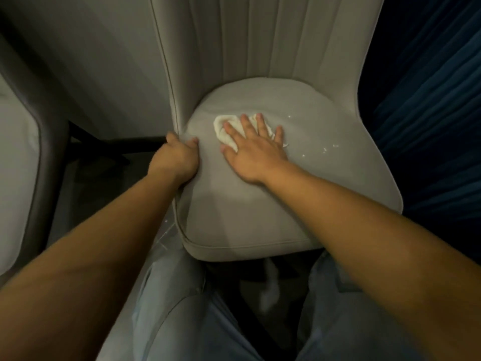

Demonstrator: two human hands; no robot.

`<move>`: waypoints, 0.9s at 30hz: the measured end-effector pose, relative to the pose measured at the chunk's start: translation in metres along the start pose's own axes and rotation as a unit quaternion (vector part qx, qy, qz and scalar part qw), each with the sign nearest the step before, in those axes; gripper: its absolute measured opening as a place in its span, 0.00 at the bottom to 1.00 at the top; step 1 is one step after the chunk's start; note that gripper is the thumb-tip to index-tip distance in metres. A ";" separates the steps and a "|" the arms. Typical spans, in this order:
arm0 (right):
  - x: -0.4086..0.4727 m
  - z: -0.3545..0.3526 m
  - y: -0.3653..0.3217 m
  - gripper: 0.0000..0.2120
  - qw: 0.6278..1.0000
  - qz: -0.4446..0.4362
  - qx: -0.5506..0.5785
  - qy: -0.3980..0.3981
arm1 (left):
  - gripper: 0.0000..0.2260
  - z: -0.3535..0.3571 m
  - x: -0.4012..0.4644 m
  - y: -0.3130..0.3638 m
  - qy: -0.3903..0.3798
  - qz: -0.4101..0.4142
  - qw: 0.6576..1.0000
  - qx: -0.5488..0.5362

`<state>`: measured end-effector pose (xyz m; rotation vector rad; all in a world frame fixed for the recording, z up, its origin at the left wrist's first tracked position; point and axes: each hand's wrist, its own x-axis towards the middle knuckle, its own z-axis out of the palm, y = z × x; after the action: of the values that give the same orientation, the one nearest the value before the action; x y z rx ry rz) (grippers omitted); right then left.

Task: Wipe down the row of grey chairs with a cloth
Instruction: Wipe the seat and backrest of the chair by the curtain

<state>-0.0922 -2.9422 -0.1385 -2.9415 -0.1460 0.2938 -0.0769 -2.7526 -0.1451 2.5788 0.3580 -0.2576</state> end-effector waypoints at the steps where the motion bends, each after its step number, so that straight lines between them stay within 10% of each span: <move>1: 0.012 -0.005 0.005 0.31 1.000 0.005 -0.005 -0.001 | 0.31 0.002 -0.012 -0.006 0.002 0.004 1.000 -0.011; 12: -0.045 -0.010 0.024 0.29 1.000 -0.027 -0.014 -0.009 | 0.37 0.015 -0.042 -0.011 0.030 -0.127 0.990 -0.044; 19: -0.152 0.003 0.048 0.32 0.998 -0.018 -0.063 0.007 | 0.39 0.024 -0.061 0.010 0.062 0.043 0.994 0.073; 27: -0.053 -0.010 0.074 0.31 0.999 0.032 -0.042 0.001 | 0.37 0.031 -0.053 0.006 0.068 0.054 0.991 0.106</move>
<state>-0.1358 -3.0221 -0.1332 -3.0335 -0.0655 0.3006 -0.1287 -2.7846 -0.1557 2.8224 0.2494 -0.0855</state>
